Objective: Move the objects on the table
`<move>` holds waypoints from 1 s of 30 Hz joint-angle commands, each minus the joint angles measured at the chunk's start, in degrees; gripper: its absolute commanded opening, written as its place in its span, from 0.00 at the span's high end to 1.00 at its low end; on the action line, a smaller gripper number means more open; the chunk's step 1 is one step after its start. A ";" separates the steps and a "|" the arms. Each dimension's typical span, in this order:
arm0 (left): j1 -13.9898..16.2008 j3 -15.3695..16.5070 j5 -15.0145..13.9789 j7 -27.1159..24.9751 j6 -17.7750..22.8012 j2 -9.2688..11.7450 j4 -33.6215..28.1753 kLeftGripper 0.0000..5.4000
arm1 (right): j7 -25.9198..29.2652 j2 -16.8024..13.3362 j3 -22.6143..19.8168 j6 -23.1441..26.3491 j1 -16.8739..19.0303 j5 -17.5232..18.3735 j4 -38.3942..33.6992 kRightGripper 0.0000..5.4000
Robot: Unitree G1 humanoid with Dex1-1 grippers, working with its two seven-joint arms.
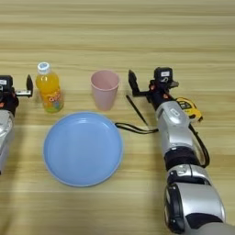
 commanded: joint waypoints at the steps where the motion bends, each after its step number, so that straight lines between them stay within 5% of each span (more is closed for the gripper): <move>1: 3.24 0.48 -1.57 -1.01 2.44 -0.55 -6.56 0.00 | -0.88 0.28 0.06 -0.74 -1.29 -0.45 0.91 0.00; 11: 4.26 2.29 -7.94 -5.97 4.33 -0.36 -20.02 0.00 | -1.82 0.87 0.52 -1.63 -1.94 -1.10 2.31 0.00; 30: -1.01 -4.00 -6.26 -10.09 8.12 -2.00 -23.13 0.00 | -3.89 1.92 1.50 -1.79 -2.28 -2.10 2.53 0.00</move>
